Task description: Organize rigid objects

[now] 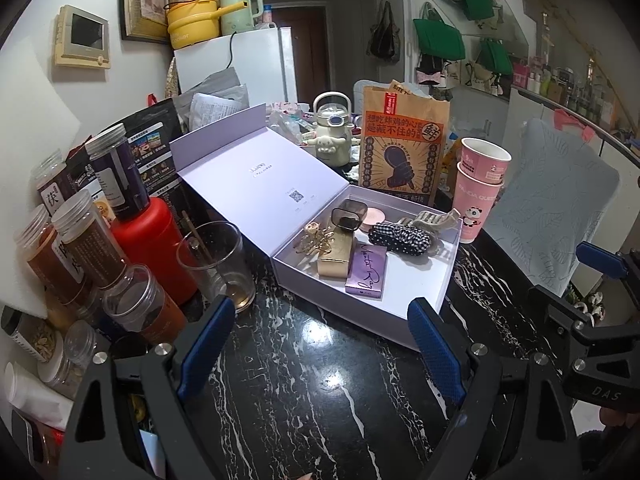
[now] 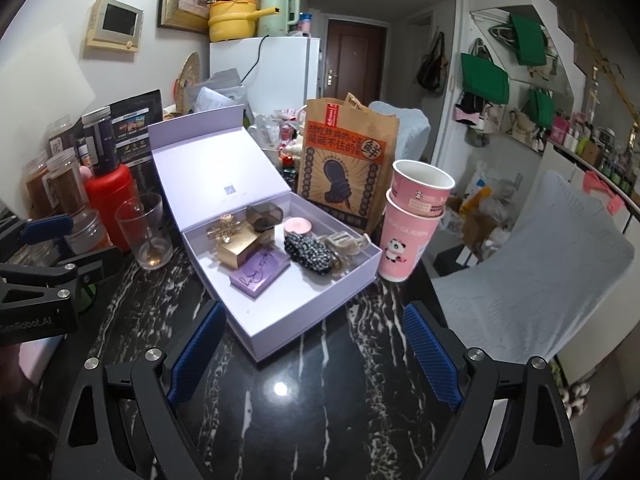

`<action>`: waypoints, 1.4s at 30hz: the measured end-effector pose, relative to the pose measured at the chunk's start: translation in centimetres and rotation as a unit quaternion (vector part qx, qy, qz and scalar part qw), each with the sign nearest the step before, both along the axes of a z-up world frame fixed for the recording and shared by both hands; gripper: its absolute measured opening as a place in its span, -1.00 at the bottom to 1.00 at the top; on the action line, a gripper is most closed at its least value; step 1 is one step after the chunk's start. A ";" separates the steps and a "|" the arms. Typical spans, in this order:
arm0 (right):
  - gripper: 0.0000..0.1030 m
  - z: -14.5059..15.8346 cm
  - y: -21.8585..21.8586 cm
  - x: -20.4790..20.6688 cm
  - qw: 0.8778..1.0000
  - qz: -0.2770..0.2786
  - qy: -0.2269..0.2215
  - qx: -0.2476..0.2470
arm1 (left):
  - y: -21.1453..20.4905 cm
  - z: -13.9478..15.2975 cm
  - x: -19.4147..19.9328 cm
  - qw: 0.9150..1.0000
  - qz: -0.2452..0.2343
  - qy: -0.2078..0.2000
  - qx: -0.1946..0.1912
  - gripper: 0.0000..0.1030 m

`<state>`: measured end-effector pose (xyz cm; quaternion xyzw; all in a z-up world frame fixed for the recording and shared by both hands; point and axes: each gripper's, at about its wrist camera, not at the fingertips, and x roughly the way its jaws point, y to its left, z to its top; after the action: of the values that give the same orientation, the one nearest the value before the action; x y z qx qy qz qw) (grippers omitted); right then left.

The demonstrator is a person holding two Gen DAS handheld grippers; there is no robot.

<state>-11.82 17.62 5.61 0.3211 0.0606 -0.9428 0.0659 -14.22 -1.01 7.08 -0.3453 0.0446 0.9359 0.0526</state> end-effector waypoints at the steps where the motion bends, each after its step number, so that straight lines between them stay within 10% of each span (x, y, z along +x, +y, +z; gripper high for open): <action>1: 0.77 0.0 0.0 0.0 1.000 -0.001 0.000 0.001 | 0.0 -0.1 0.0 1.000 0.000 -0.001 0.000 0.72; 42: 0.78 -0.7 0.8 -0.3 1.000 -0.015 -0.015 0.005 | 1.9 -0.8 -0.3 0.999 -0.025 -0.026 -0.015 0.72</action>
<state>-12.07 18.46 4.91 0.3364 0.0596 -0.9384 0.0513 -14.51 0.94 6.24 -0.3692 0.0655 0.9242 0.0724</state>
